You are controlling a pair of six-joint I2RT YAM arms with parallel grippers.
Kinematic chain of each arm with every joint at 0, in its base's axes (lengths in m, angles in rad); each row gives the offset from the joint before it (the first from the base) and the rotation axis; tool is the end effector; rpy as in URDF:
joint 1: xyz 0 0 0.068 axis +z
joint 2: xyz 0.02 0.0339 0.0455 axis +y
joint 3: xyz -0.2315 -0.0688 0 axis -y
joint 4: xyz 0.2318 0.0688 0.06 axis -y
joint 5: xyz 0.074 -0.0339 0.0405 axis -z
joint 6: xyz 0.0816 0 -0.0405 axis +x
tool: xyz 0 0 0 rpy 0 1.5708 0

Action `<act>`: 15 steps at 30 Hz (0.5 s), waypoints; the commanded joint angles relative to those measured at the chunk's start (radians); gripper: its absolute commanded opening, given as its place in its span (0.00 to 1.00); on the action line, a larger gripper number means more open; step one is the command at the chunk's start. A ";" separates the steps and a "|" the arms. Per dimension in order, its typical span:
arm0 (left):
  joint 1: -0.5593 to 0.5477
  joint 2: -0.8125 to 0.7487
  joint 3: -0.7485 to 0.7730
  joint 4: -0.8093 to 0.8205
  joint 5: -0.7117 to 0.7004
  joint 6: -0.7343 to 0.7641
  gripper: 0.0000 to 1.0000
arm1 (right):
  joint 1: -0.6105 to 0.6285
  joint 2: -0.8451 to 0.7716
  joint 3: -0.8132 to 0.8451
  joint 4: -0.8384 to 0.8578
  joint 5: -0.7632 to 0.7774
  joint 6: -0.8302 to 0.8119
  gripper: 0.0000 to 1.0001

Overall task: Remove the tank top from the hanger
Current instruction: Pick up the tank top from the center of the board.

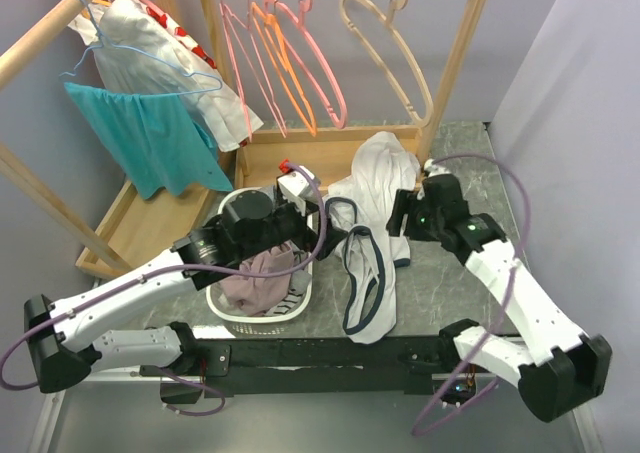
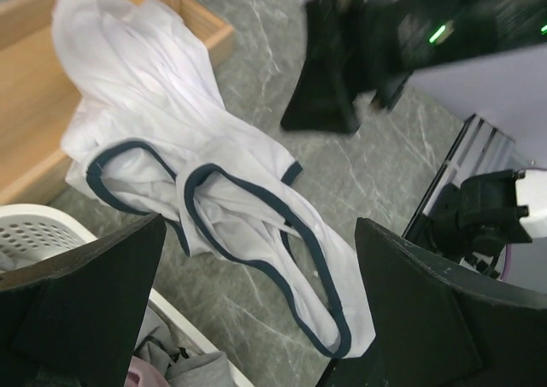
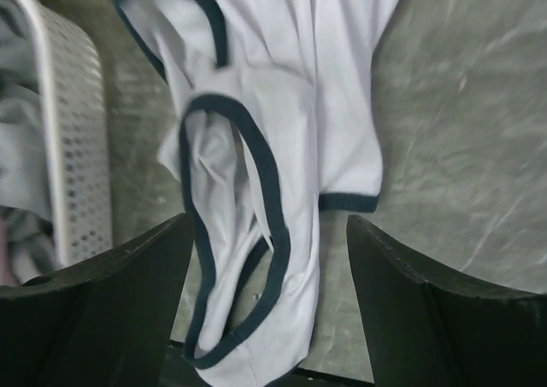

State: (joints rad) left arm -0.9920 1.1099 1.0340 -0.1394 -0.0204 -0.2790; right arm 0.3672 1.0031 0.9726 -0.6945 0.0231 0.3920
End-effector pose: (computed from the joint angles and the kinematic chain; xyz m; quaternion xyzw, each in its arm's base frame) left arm 0.1681 -0.2542 0.3299 0.2659 0.7322 -0.3658 0.5093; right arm 0.2298 0.0864 0.2584 0.0160 0.9117 0.1423 0.3851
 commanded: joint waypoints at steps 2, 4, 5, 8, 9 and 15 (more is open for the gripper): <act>-0.005 -0.044 0.001 0.037 -0.070 -0.005 0.99 | 0.007 0.135 -0.068 0.174 -0.095 0.047 0.83; -0.004 -0.038 0.008 0.015 -0.081 -0.014 0.99 | 0.009 0.196 -0.045 0.196 -0.083 0.042 0.84; -0.005 -0.032 0.011 0.008 -0.088 -0.018 0.99 | 0.007 0.251 -0.011 0.199 -0.083 0.036 0.85; -0.005 -0.036 -0.005 -0.014 -0.133 -0.052 0.99 | 0.007 0.322 0.012 0.257 -0.066 0.041 0.96; -0.004 -0.041 -0.014 -0.012 -0.148 -0.066 0.99 | 0.009 0.377 0.037 0.262 -0.052 0.042 0.97; -0.005 -0.093 -0.063 -0.042 -0.179 -0.104 0.99 | 0.015 0.577 0.115 0.285 0.026 0.051 1.00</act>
State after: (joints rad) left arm -0.9920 1.0676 0.9977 -0.1696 -0.1558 -0.3416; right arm 0.3733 1.4975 1.0267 -0.4751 -0.0135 0.4343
